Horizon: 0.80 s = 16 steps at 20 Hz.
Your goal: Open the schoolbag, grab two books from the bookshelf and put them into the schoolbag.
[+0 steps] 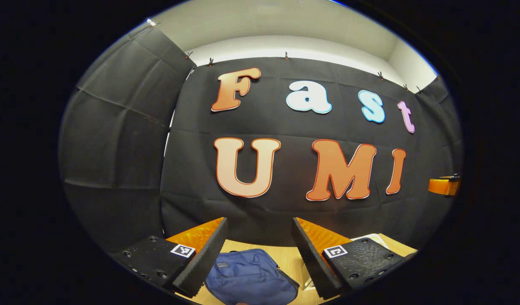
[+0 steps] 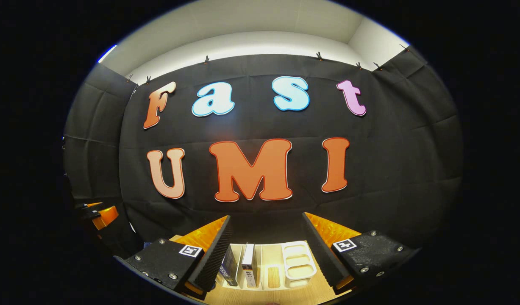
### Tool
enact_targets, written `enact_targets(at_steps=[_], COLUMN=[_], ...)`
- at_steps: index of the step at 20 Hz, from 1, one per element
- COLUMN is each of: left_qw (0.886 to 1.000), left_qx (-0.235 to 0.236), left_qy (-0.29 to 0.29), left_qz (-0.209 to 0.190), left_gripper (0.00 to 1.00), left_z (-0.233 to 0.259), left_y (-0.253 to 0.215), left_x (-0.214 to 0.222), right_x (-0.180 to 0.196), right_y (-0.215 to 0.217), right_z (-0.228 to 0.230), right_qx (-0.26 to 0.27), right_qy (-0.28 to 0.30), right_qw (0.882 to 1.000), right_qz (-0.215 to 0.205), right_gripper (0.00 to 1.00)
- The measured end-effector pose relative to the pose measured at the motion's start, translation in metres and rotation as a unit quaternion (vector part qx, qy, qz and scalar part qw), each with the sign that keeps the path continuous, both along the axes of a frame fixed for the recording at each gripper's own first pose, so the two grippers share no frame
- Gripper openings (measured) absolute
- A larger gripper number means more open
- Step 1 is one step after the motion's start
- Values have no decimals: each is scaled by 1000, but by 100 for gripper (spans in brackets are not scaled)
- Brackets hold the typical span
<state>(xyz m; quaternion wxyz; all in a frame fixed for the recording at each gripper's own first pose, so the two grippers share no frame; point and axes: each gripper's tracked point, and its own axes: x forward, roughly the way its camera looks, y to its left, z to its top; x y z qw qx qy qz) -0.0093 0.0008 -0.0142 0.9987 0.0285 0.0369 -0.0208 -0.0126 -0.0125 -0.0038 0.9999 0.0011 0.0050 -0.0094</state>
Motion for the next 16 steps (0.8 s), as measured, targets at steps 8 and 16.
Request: enact_targets(at_steps=[8,16], left_qw=[1000,1000], left_qx=[-1,9], left_qy=[2,7], left_qz=[-7,-5], left_gripper=[93,93], left_z=[-1,-7], left_y=[-6,-1], left_x=[-8,-12], right_x=[-3,-7], right_y=[-11,-10], right_z=[1,-1], right_qx=[6,2], right_qy=[-1,2], right_qw=[1000,1000], right_qz=[-6,-8], right_gripper=[96,96])
